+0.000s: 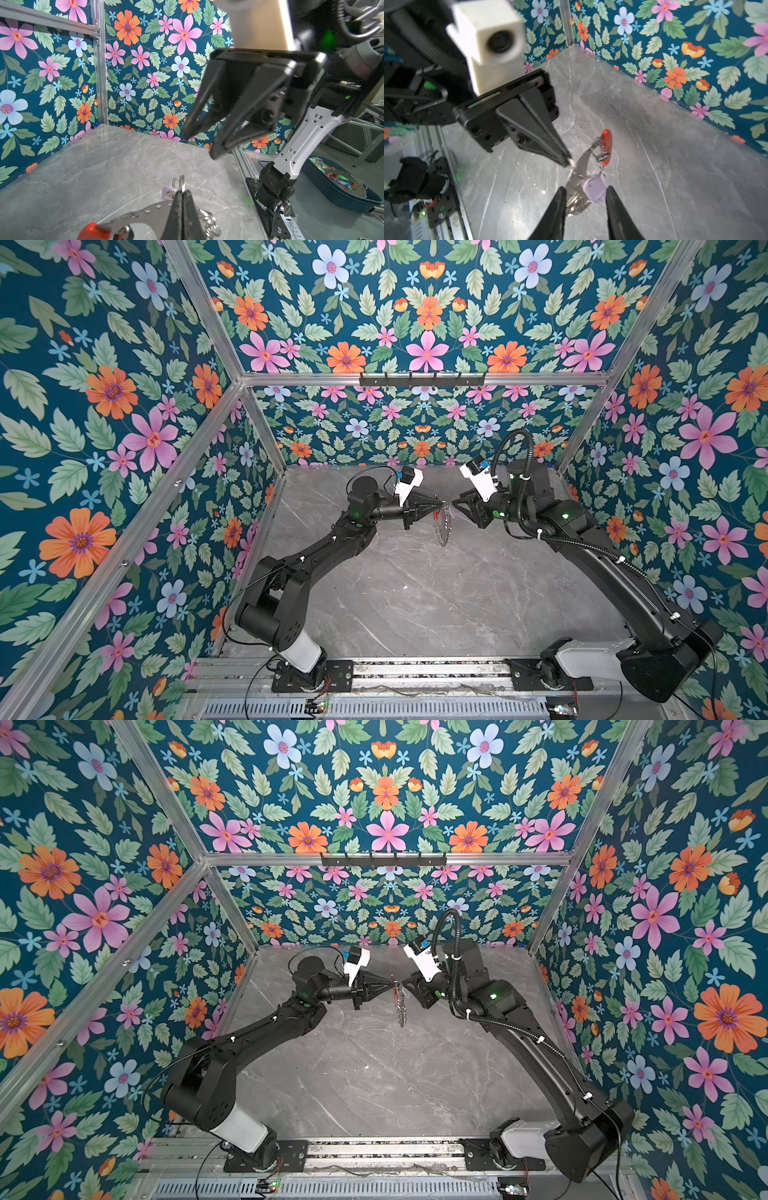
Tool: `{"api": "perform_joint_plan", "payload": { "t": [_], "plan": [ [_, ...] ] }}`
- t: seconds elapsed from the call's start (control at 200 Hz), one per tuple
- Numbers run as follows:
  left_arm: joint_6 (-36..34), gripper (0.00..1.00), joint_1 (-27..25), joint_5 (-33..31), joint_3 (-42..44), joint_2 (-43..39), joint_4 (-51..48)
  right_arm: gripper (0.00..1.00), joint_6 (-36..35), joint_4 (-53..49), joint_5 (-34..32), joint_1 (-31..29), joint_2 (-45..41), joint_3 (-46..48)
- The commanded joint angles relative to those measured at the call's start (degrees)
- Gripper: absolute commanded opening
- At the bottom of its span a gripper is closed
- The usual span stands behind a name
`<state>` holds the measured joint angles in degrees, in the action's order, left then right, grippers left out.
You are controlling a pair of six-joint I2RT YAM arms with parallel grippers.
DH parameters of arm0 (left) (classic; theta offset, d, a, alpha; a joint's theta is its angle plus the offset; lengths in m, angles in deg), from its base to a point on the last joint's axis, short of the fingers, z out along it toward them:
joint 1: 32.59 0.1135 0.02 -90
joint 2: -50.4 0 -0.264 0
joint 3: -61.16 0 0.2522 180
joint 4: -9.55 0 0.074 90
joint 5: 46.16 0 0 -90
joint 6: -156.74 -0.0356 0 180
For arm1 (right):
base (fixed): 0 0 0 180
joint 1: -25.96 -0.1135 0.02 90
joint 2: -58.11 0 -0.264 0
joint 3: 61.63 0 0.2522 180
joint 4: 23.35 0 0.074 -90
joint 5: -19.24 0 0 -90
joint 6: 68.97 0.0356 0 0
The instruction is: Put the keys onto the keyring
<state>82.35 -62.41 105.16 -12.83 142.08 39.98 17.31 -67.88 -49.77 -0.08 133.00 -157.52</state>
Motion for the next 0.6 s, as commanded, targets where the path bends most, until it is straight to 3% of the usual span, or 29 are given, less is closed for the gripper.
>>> {"api": "perform_joint_plan", "payload": {
  "t": [0.0, 0.075, 0.215, 0.375, 0.595],
  "plan": [
    [3.20, 0.00, 0.21, -0.50, 0.79, -0.27, 8.74, 0.35, 12.16, 6.37, 16.00, 5.05, -0.15, 2.04],
    [6.42, 0.00, 0.37, -0.50, 1.51, 0.06, 13.99, 0.37, 16.91, 12.67, 22.52, 6.90, -0.66, 5.46],
    [15.17, 0.00, 0.81, -2.78, 2.58, 1.23, 26.23, 0.39, 22.72, 21.39, 27.71, 7.24, -0.28, 9.09],
    [24.50, 0.00, 0.91, -4.67, 2.96, 3.65, 39.12, 0.41, 28.53, 29.17, 31.20, 7.23, 1.12, 10.86],
    [29.59, 0.00, 0.91, -5.29, 2.58, 5.59, 45.32, 0.42, 30.95, 34.08, 32.09, 7.25, 2.34, 10.90]
  ]
}}
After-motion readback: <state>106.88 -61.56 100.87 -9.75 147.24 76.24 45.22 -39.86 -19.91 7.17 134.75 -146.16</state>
